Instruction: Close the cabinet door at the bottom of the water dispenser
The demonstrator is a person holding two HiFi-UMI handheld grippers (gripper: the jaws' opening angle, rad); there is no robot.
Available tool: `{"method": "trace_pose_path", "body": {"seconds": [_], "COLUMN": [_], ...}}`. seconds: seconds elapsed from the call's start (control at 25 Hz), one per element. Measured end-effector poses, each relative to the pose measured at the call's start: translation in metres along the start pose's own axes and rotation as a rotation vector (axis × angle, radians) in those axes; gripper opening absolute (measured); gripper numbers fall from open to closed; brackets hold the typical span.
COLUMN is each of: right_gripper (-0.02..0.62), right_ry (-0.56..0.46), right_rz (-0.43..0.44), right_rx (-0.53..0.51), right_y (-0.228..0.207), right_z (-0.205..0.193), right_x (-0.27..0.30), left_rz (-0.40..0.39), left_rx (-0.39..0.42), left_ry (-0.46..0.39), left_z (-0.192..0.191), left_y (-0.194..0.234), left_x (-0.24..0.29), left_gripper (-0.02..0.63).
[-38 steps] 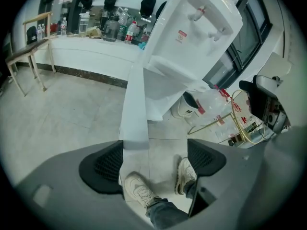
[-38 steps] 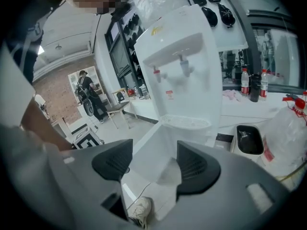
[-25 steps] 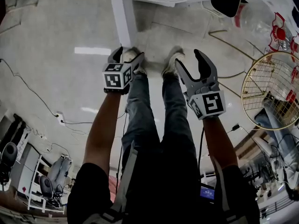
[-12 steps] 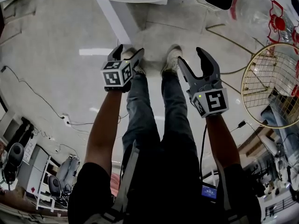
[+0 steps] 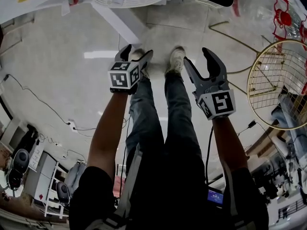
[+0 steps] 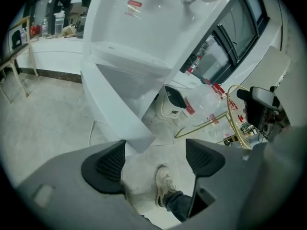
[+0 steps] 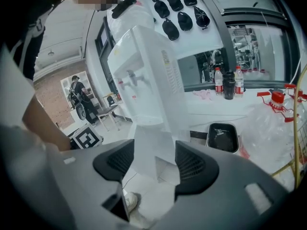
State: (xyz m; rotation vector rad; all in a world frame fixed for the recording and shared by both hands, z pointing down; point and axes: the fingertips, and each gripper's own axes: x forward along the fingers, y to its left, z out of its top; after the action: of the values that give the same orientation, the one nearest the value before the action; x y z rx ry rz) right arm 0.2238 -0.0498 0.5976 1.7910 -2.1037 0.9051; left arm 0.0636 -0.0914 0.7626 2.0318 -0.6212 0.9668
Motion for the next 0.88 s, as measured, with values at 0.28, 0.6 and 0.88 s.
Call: {"method": "trace_pose_path", "body": {"seconds": [0.28, 0.6, 0.88], "right_gripper": [0.265, 0.264, 0.262], "right_ry": [-0.017, -0.007, -0.014], "right_rz": [-0.043, -0.08, -0.104], "right_rx": [0.036, 0.044, 0.061], "right_y": [-0.021, -0.043, -0.059], "right_z": [-0.002, -0.018, -0.02], "right_x": [-0.005, -0.02, -0.022], "left_rz": [-0.031, -0.055, -0.057], "left_rx": [0.042, 0.071, 0.091], "left_ry": [0.006, 0.016, 0.015], "left_z": [0.015, 0.03, 0.04], "left_y": [-0.016, -0.033, -0.04], "left_x": [0.018, 0.036, 0.047], "left_gripper": [0.393, 0.393, 0.393]}}
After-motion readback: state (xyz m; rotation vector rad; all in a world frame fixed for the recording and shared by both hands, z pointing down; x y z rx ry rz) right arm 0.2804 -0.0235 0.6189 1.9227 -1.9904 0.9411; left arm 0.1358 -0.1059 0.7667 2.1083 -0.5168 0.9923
